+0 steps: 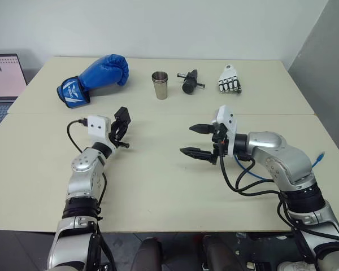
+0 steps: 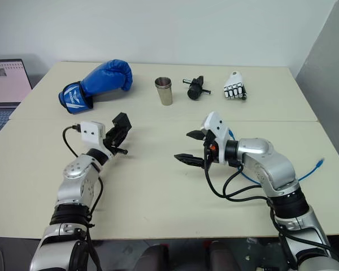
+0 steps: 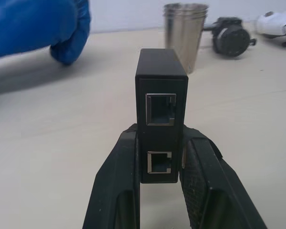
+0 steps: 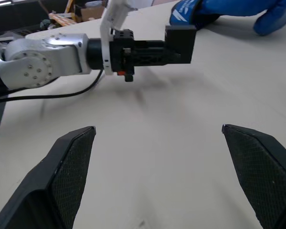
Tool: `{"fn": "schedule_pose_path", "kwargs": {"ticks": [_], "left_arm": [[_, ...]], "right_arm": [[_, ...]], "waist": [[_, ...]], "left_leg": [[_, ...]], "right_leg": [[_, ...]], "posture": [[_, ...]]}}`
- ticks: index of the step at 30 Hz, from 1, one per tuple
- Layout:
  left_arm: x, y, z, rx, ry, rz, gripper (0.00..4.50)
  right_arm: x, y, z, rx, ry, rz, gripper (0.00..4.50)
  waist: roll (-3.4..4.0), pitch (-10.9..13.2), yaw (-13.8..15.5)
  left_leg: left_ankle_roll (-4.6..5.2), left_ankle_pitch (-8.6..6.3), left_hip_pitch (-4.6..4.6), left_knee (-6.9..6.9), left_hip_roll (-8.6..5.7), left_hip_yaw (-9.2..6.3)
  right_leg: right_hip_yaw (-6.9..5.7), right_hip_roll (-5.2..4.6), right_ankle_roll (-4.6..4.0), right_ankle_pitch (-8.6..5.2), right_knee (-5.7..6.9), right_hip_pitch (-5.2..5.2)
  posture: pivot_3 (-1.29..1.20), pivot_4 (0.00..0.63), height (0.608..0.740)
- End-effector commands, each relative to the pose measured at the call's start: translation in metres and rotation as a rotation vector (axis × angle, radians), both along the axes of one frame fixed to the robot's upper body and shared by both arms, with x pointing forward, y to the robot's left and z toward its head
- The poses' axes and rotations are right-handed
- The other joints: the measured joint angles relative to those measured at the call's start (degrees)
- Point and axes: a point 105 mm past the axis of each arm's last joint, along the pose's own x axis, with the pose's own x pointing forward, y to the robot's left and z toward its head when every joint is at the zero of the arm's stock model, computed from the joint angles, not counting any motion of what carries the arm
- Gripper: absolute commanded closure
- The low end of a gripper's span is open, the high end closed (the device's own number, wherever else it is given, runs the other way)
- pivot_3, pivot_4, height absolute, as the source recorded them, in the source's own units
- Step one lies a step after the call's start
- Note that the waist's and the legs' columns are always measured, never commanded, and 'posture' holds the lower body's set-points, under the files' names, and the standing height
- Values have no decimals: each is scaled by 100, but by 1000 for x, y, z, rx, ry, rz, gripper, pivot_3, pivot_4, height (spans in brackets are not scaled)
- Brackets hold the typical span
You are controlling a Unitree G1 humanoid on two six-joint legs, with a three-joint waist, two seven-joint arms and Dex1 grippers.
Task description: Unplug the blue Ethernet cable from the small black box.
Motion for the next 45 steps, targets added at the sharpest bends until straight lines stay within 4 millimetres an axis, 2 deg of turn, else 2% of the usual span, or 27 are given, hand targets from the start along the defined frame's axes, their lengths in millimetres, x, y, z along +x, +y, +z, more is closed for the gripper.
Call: {"fn": "schedule_pose_path", "kwargs": {"ticks": [1, 5, 7, 21, 25, 30, 35, 40, 45], "left_arm": [[-3, 8, -6, -3, -2, 61, 3724], [-5, 11, -21, -14, 45, 82, 3724], [-5, 10, -24, -25, 56, 81, 3019], [-8, 0, -19, -46, 31, 17, 31], [-23, -2, -5, 4, -26, -32, 31], [-44, 8, -2, 76, 7, -21, 31], [-58, 29, 8, 139, 114, -32, 31], [-73, 23, 35, 273, 165, -269, 31], [-78, 13, 58, 332, 173, -408, 31]], "right_arm": [[4, 3, 11, -9, -73, -11, 0], [9, 2, 9, -14, -77, -30, 0], [9, 2, 8, -15, -75, -28, 0], [6, 4, 9, -2, -61, -24, 0], [2, 1, 6, -6, -43, -21, 0], [-4, -9, 3, -3, -20, -41, 0], [-15, -35, 1, -18, 3, -74, 0], [-27, -71, 13, -50, 23, -84, 0], [-33, -95, 22, -87, 45, -94, 0]], "waist": [[-1, -1, 1], [-2, -1, -1], [-2, -1, -1], [-2, -2, -2], [-3, -2, -21], [-3, -2, -12], [-6, -4, -9], [-8, -2, -8], [-5, -2, -13]], "left_leg": [[0, 0, 0, 0, 0, -1], [0, 0, 2, 0, 0, -2], [0, 0, 4, 0, -1, -1], [-1, 1, 6, 4, -2, -1], [-1, 1, 8, 3, 1, 0], [-1, 1, 8, 2, 5, -6], [-1, 1, 9, 4, 2, -10], [-1, 1, 16, 3, 0, -8], [-1, 1, 21, 0, 5, -2]], "right_leg": [[-2, 0, 0, 0, 1, 0], [-3, 0, 0, 0, 5, 1], [-2, 0, 0, 0, 8, 1], [-2, 1, 0, 0, 19, 1], [-1, 1, -1, 0, 21, 0], [-3, 1, -1, 0, 23, -1], [-5, 1, -1, -1, 31, 1], [-6, 2, 0, -1, 35, 2], [-2, 9, -3, -3, 36, 1]], "posture": [[0, 150, 740], [0, 150, 740], [0, 150, 740], [0, 150, 740], [0, 150, 740], [0, 150, 740], [0, 150, 740], [0, 150, 740], [0, 150, 740]]}}
